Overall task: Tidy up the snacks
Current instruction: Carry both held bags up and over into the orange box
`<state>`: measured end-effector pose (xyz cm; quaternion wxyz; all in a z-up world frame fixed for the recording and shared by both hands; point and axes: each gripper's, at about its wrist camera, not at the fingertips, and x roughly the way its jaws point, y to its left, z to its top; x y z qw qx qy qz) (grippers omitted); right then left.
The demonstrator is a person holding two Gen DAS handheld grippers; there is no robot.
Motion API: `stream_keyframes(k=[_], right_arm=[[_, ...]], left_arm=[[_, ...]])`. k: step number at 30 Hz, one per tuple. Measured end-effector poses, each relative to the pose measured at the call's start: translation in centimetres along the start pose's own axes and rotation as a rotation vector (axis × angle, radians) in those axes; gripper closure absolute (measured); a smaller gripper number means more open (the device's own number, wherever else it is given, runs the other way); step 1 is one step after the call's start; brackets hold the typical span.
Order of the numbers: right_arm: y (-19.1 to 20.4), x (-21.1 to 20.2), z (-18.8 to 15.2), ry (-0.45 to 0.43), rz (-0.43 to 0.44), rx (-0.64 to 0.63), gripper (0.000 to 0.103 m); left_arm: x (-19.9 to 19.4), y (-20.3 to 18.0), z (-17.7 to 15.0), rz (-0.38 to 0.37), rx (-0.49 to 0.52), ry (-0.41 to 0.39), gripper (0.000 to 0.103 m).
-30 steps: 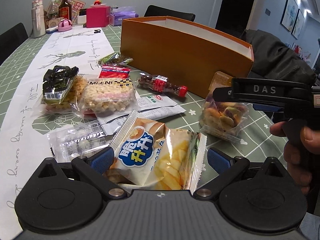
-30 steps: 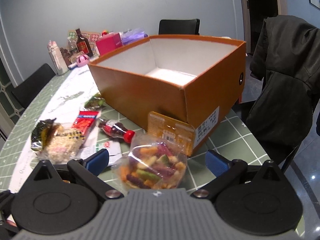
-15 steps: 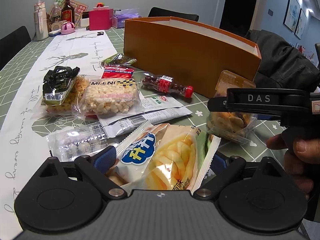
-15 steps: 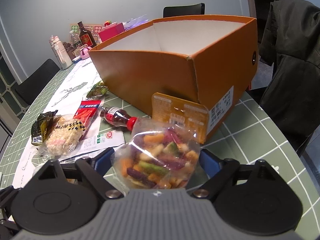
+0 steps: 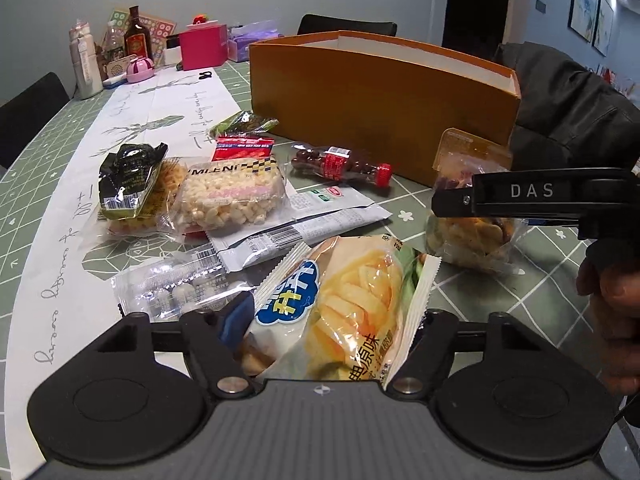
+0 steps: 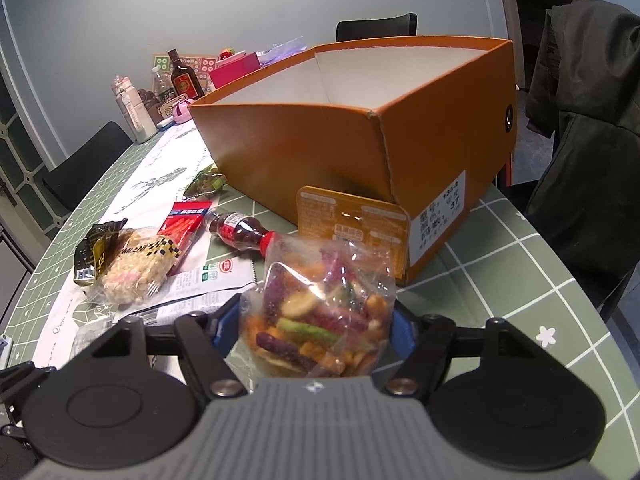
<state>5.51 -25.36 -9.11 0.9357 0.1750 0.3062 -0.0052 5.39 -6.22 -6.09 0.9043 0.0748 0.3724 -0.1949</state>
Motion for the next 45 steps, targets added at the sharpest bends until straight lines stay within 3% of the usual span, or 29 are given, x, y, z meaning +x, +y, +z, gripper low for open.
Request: stream_keyframes(k=[10, 27, 38, 45], right_arm=[[0.1, -1.4, -0.2, -0.009, 0.028, -0.009, 0.034], [0.9, -5.9, 1.8, -0.104, 0.118, -0.057, 0.034], [-1.8, -8.3, 8.4, -0.205, 0.094, -0.065, 0.034], [-3.0, -8.7, 13.2, -0.228, 0.077, -0.093, 0.034]], left_arm=[[-2.3, 0.0, 0.7, -0.036, -0.008, -0.047, 0.034], [-4.6, 0.2, 5.4, -0.055, 0.014, -0.124, 0.036], [-5.4, -0.6, 13.2, -0.092, 0.064, -0.223, 0.036], [-4.6, -2.2, 16.1, -0.121, 0.096, -0.240, 0.036]])
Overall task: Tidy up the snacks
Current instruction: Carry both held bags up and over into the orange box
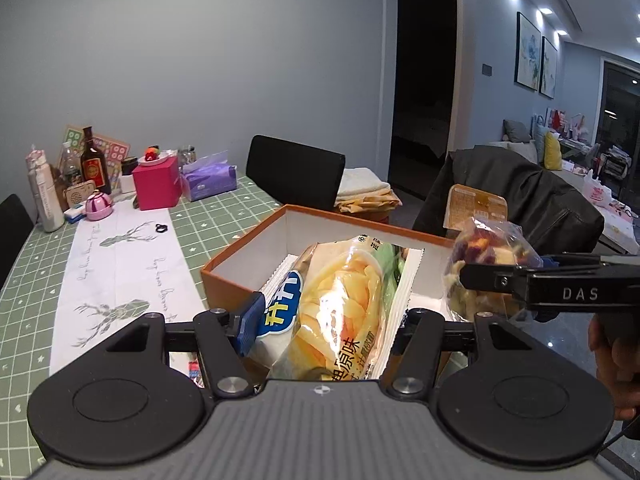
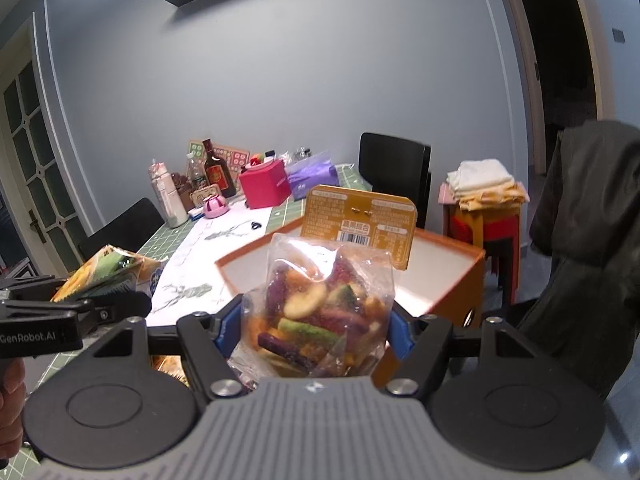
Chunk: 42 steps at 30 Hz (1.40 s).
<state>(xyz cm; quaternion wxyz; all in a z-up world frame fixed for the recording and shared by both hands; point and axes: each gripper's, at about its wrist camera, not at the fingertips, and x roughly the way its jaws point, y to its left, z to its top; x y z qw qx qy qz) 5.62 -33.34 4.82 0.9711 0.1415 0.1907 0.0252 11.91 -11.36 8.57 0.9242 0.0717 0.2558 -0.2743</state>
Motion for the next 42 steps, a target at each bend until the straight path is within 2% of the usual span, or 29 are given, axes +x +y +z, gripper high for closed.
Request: stream_keyframes(k=[10, 20, 31, 35, 42], right_arm=[[-2.2, 3.0, 2.8, 0.061, 0.002, -0.004, 0.034], [-4.0, 8.4, 5.1, 0.158, -0.011, -0.041, 0.034], [-5.5, 14.1, 4.5, 0.329, -0.010, -0.100, 0.034], [-6.2, 16.2, 4.0, 0.383, -0.012, -0.122, 0.034], [-6.3, 19.0, 2.8, 0.479, -0.019, -0.234, 0.034]], left_arm=[[3.1, -1.3, 2.2, -0.007, 0.039, 0.005, 0.036], [8.6, -2.8, 2.5, 0.011, 0.140, 0.083, 0.036], [13.2, -4.5, 1.2, 0.016, 0.212, 0.191, 0.036], [14.0, -5.3, 0.9, 0.029, 0.283, 0.203, 0.037], [15.9, -6.4, 0.2, 0.035, 0.391, 0.256, 0.038]])
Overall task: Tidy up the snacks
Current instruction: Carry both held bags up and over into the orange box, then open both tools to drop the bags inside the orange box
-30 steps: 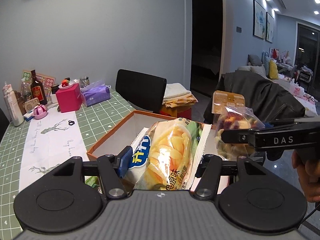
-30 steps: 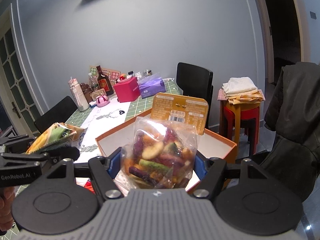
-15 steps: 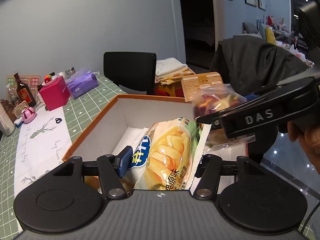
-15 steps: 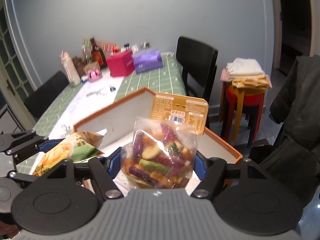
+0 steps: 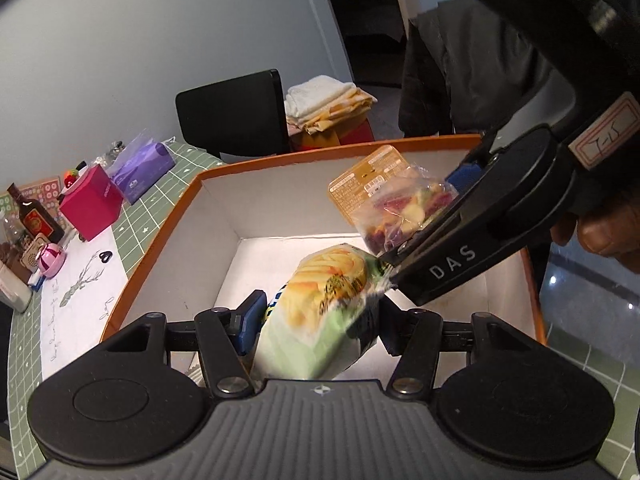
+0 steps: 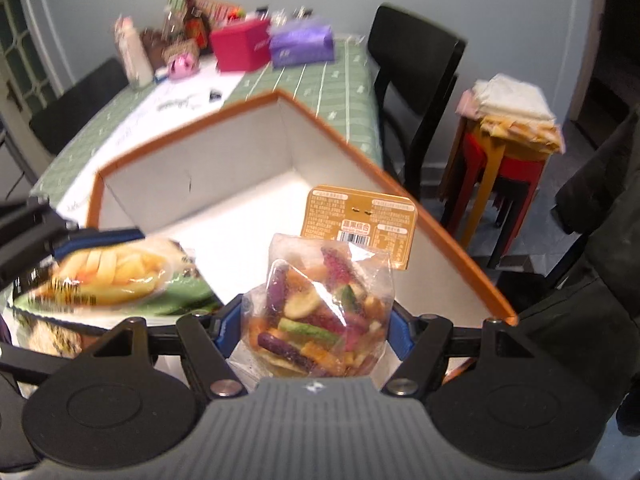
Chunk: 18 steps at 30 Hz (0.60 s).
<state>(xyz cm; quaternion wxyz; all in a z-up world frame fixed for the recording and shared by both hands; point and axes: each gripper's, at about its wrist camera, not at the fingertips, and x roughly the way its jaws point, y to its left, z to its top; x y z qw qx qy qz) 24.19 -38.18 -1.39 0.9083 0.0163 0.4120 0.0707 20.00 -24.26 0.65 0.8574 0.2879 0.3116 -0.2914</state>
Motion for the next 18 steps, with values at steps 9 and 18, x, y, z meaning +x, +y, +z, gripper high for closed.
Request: stream_keyframes(k=[9, 18], right_arm=[[0.2, 1.1, 0.5, 0.086, -0.027, -0.161, 0.034], [1.1, 1.5, -0.1, 0.112, -0.076, -0.252, 0.032]], left_arm=[[2.2, -0.1, 0.2, -0.054, 0.000, 0.072, 0.040], [3.4, -0.6, -0.5, -0.074, 0.011, 0.107, 0.038]])
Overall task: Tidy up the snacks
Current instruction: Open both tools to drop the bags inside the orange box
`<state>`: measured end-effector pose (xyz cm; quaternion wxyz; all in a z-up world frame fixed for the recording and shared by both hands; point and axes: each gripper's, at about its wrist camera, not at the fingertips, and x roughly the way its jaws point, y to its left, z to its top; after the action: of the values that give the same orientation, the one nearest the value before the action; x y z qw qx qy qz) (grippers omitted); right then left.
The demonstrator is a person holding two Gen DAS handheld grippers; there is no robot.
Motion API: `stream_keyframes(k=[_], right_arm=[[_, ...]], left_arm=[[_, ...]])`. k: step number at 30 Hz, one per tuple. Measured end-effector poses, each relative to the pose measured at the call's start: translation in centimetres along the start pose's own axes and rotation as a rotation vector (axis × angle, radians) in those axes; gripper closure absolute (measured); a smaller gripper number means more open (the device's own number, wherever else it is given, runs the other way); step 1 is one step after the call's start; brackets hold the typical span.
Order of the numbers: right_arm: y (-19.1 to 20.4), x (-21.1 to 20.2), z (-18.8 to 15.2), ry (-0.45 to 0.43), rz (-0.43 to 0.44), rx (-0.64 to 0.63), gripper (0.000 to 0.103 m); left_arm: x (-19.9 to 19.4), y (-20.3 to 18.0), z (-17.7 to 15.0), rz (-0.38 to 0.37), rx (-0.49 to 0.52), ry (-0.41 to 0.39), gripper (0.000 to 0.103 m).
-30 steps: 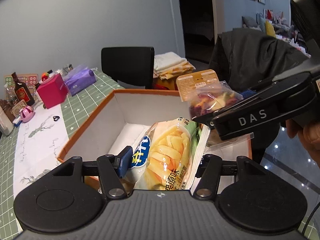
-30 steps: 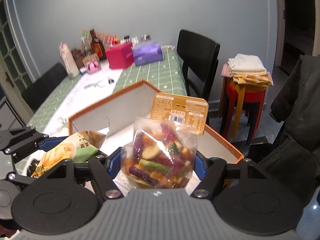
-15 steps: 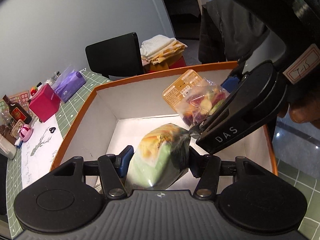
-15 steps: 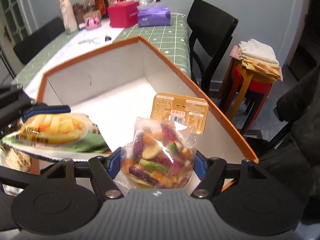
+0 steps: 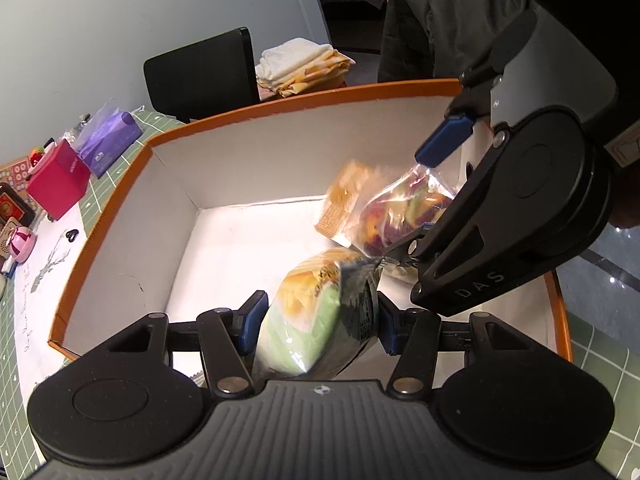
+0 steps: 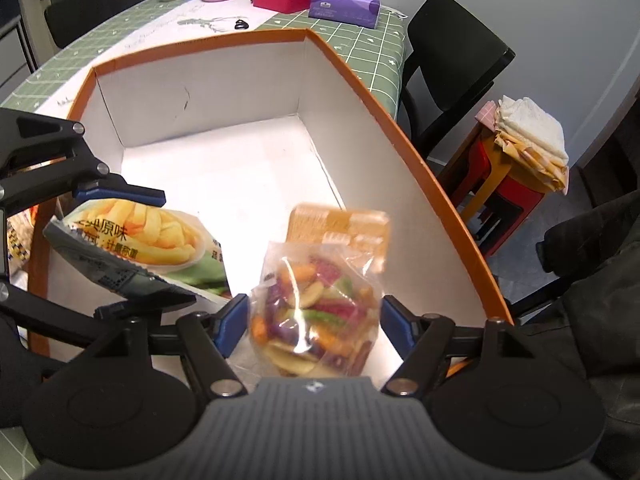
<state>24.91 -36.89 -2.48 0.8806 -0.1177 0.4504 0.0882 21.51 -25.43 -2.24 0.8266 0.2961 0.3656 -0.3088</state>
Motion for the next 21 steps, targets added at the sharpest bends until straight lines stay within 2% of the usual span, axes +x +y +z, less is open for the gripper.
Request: stream_keyframes(k=[6, 11, 21], right_arm=[[0.2, -0.3, -0.1, 0.004, 0.009, -0.011, 0.033], [0.1, -1.4, 0.2, -0.030, 0.020, 0.018, 0.030], [0.3, -4.7, 0.4, -0.129, 0.032, 0.096, 0.028]], left_arm=[[0.4, -0.2, -0.3, -0.016, -0.009, 0.011, 0.033], [-0.3, -0.2, -0.2, 0.008, -0.017, -0.013, 0.016], [-3.8, 2.8, -0.5, 0.013, -0.153, -0.108, 0.013]])
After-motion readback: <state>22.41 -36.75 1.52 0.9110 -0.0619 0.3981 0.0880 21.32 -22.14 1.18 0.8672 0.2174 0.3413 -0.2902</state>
